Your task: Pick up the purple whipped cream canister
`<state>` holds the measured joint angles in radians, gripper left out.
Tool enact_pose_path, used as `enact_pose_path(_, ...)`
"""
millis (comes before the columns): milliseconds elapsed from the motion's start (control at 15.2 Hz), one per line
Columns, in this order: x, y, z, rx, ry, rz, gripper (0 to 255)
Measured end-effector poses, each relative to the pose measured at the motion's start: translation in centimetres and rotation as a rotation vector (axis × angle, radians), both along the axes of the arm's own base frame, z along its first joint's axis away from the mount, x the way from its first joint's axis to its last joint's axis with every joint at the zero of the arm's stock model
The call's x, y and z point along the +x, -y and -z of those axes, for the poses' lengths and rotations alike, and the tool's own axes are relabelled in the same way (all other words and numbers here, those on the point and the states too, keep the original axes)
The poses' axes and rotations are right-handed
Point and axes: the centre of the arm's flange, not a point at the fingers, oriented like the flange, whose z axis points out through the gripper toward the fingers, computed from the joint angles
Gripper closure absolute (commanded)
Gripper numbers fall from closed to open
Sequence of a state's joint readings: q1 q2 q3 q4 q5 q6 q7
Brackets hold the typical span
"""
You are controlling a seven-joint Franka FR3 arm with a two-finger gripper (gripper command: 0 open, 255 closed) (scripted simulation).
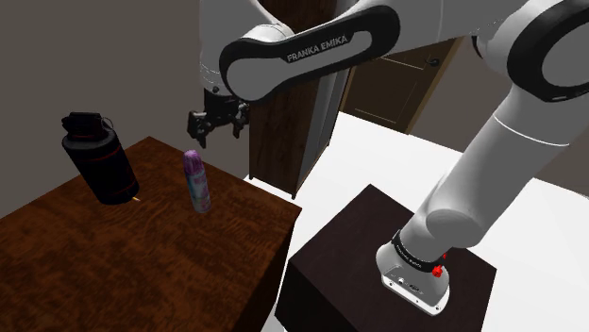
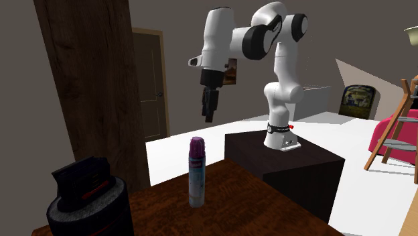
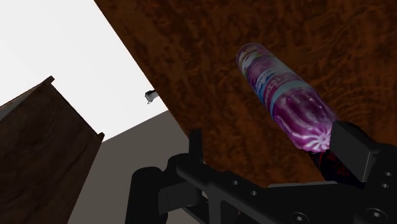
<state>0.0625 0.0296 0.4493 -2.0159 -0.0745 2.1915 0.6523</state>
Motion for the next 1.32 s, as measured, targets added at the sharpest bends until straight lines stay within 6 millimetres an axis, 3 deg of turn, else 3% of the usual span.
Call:
enact_pose_path(396,3.6,-5.4,3.1,0.008,0.008,-0.004,0)
enact_pose_path(924,4.0,-6.1,7.4,0.009,0.008,-0.004,0)
enact_pose_path(990,4.0,-6.1,7.5,0.009,0.009,-0.003,255)
enact_pose_path(1320,4.0,-6.1,7.6,0.010,0.010,-0.004,255)
